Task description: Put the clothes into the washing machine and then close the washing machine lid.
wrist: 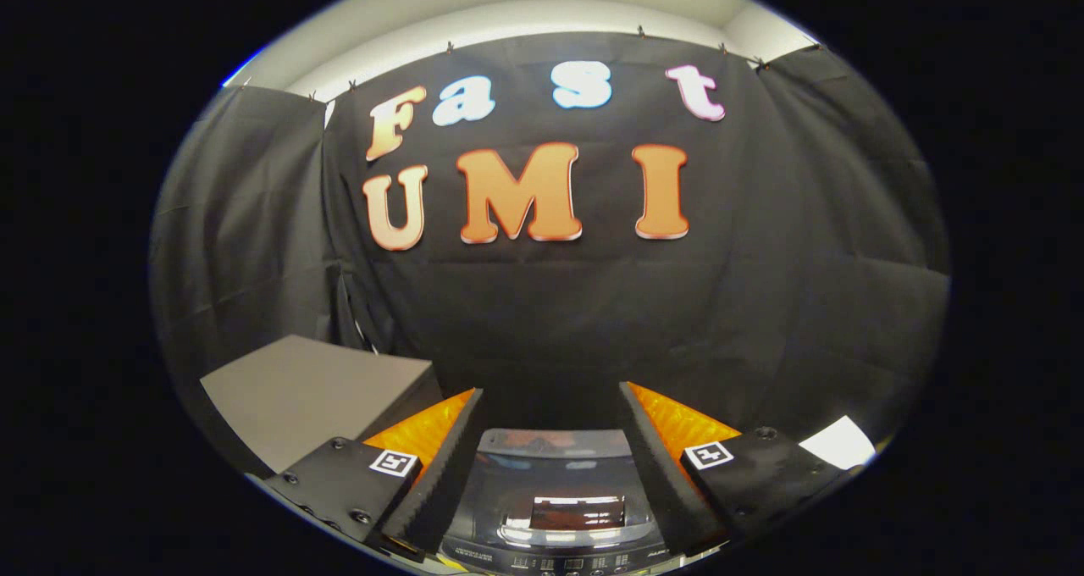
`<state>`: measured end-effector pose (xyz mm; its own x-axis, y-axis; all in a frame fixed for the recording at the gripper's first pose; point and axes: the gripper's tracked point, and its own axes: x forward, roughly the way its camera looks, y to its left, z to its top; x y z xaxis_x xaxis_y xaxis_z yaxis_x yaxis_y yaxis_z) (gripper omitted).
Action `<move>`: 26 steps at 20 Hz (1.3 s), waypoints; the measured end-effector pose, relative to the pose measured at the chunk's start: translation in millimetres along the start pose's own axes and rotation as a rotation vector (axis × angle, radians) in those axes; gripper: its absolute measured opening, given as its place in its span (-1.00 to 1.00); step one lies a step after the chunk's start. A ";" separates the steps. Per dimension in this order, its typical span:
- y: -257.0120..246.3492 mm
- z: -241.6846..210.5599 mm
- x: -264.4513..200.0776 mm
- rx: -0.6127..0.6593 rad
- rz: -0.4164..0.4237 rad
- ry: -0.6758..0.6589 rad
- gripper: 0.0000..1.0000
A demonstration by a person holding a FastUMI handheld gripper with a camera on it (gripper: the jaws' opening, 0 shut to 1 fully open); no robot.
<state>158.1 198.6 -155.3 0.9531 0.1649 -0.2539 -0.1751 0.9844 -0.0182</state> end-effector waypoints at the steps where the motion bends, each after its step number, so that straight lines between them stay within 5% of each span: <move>1: -2.7 10.0 -11.6 0.008 -0.007 -0.016 0.97; 13: -93.2 100.2 -148.2 -0.016 0.012 -0.148 0.97; 26: -210.0 106.1 -246.3 -0.020 -0.058 -0.208 0.97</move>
<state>-13.7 -42.1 13.6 0.9917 0.1195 -0.0468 -0.1217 0.9914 -0.0471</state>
